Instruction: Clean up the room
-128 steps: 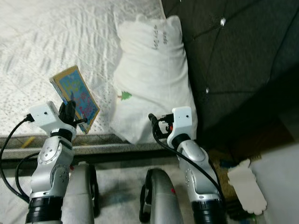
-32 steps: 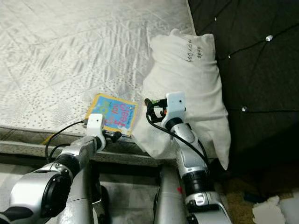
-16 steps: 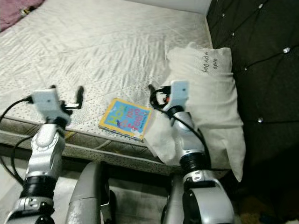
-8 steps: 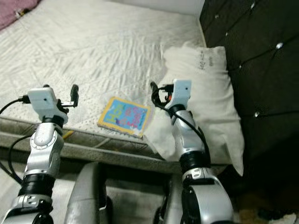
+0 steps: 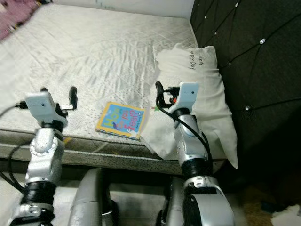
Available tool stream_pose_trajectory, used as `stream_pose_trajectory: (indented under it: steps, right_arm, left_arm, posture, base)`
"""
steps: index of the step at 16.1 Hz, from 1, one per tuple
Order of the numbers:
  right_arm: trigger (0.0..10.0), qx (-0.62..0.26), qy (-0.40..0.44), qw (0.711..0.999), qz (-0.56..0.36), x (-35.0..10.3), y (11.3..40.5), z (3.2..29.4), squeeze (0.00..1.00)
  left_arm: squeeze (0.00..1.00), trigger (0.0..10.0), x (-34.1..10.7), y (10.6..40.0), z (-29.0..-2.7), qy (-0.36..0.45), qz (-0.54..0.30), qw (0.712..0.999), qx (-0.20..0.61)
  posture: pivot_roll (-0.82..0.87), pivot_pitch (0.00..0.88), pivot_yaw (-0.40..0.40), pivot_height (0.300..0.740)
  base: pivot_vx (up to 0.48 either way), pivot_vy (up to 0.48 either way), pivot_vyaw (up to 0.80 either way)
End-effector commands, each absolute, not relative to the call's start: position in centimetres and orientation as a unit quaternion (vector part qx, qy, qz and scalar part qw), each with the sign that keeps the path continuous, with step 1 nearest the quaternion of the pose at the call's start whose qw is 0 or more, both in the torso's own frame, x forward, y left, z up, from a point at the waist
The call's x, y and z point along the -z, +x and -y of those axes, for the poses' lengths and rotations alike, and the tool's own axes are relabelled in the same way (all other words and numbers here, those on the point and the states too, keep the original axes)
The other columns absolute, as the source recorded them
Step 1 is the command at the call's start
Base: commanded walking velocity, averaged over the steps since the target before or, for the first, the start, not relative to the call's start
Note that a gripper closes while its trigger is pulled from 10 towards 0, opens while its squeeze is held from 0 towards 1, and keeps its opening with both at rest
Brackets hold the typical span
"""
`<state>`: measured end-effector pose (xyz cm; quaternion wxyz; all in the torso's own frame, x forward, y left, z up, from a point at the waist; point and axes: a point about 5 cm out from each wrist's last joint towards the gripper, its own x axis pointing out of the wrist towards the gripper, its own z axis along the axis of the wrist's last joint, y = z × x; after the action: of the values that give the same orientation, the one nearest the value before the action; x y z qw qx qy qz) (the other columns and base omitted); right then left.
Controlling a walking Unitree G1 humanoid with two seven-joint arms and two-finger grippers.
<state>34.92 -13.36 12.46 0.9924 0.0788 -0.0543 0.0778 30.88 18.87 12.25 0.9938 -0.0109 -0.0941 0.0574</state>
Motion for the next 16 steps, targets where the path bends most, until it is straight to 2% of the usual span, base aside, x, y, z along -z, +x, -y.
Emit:
stream_pose_trajectory:
  steps: [1, 5, 9, 12, 16]
  right_arm:
    - [10.0, -0.072, 0.077, 0.991, 0.077, -13.5, 35.0, 13.6, 0.0]
    - [10.0, -0.067, 0.074, 0.992, 0.074, -13.3, 34.6, 13.8, 0.0]
    - [10.0, -0.066, 0.068, 0.993, 0.067, -12.6, 33.5, 14.0, 0.0]
    - [10.0, -0.038, 0.052, 0.997, 0.051, -11.5, 31.9, 15.6, 0.0]
    - [10.0, 0.011, 0.038, 0.998, 0.046, -10.8, 30.2, 18.2, 0.0]
  left_arm:
    - [0.0, 10.0, -12.6, 30.9, -18.4, -0.011, 0.103, 0.993, -0.052]
    - [0.0, 10.0, -12.2, 30.7, -16.8, -0.007, 0.097, 0.995, -0.03]
    - [0.0, 10.0, -10.9, 29.9, -16.6, 0.009, 0.074, 0.996, -0.045]
    - [0.0, 10.0, -9.1, 28.9, -16.3, 0.008, 0.054, 0.998, -0.036]
    - [0.0, 10.0, -8.8, 28.8, -15.1, 0.01, 0.036, 0.999, -0.037]
  posture:
    - [0.06, 0.0, -0.025, 0.678]
    - [0.05, 0.0, -0.021, 0.713]
    - [0.04, 0.0, -0.026, 0.74]
    - [0.0, 0.0, -0.026, 0.74]
    - [-0.07, 0.0, 0.036, 0.74]
  base:
    - [0.0, 0.0, 0.0]
    - [0.0, 0.0, 0.0]
    - [0.0, 0.0, 0.0]
    - [0.0, 0.0, 0.0]
    - [0.0, 0.0, 0.0]
